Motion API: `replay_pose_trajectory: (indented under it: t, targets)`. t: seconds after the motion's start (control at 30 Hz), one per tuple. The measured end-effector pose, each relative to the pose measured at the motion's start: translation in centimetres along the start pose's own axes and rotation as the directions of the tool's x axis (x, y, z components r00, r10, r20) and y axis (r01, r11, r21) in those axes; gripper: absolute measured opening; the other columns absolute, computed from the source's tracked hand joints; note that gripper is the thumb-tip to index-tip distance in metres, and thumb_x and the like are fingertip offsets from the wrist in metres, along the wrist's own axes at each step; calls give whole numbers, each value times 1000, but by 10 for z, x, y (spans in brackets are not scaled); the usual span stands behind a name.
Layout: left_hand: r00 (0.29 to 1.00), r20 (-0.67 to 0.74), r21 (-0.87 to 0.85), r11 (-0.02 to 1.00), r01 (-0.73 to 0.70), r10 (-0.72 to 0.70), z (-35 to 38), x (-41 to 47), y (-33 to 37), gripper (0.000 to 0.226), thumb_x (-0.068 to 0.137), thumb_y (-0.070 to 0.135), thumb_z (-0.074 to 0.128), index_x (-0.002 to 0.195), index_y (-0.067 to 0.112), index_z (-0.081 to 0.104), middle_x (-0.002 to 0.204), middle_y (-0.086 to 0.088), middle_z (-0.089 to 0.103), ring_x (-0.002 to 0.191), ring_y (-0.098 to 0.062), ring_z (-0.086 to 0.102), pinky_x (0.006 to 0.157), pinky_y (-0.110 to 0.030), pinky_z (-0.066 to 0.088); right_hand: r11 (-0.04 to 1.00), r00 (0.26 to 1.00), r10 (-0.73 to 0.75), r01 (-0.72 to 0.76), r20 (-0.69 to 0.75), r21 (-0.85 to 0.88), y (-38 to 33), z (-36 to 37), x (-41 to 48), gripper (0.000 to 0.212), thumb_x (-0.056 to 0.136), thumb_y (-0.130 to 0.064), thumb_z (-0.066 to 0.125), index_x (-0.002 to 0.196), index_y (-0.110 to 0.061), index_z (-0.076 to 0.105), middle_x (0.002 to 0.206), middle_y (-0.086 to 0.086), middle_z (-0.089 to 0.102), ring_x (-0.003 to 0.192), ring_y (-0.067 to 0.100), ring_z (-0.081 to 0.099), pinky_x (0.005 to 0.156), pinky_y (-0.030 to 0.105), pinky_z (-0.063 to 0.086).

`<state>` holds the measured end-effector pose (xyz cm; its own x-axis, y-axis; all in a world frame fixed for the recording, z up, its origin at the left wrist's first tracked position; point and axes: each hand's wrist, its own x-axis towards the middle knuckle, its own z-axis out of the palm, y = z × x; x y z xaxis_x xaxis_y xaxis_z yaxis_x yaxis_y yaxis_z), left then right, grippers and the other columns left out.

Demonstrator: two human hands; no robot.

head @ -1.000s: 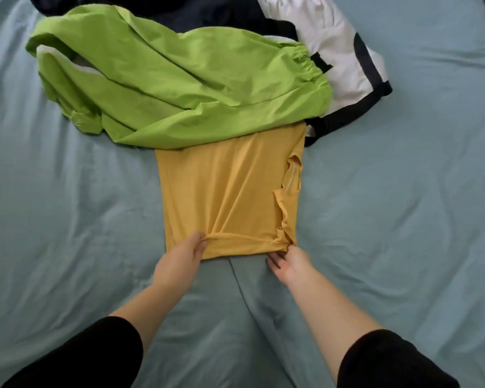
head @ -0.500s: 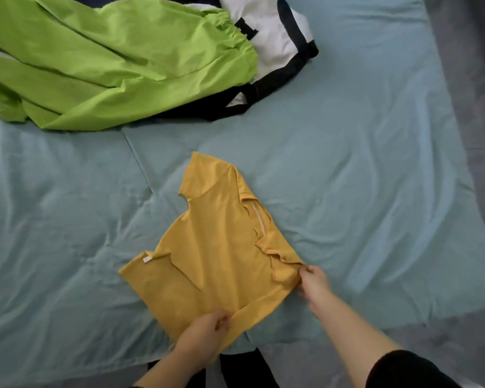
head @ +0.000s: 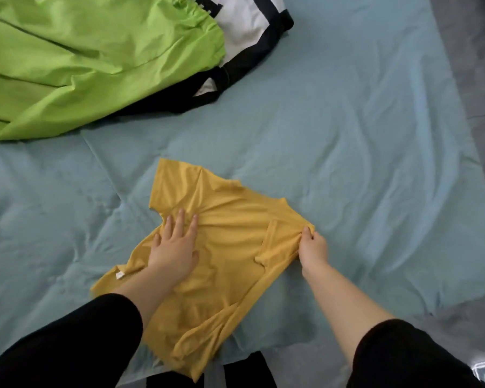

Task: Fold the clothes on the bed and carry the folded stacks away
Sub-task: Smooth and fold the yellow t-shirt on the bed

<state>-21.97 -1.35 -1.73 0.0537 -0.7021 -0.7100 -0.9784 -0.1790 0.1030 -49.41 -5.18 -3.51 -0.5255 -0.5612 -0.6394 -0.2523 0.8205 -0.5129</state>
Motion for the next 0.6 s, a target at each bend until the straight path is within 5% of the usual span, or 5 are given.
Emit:
replay_pose_trajectory:
  t: [0.2,0.3,0.4,0.5,0.6]
  targets:
    - [930,-364,-42,997,-72,52,-40,39,28,75,95,41,48,153,35,2,163,-2,1,149,-25,3,118,-45,10,993,998,-27,33,62,-110,-8,-7,14,52,78,-67,59,74,-17,48,73,-3,56,68,16,55,59,32,39]
    - [937,-339,-15,996,-92,81,-69,81,38,65,95,40,49,151,34,18,162,-1,9,149,-24,3,119,-45,6,982,998,-34,42,49,-182,-17,-1,29,38,81,-44,66,64,-16,45,62,-5,50,62,20,50,54,31,33]
    - [933,-349,-23,995,-102,87,-82,98,35,28,93,35,51,120,32,56,148,0,37,144,-25,19,117,-46,8,962,991,-66,95,119,-256,-24,2,38,24,79,-14,61,58,-14,48,53,1,48,57,20,44,49,30,29]
    - [908,-415,-73,992,-99,60,-95,93,20,14,94,30,46,102,27,57,117,-1,60,118,-26,49,107,-43,23,921,949,-190,261,253,-290,-47,-1,39,9,86,-14,61,79,-11,64,76,7,64,75,20,56,61,28,37]
    - [886,-462,-216,974,-63,-45,-125,88,-2,7,96,28,45,98,27,52,90,3,63,98,-28,59,94,-39,28,835,897,-340,426,282,-349,-89,2,45,7,89,-19,63,90,-15,68,88,4,64,87,24,60,69,26,38]
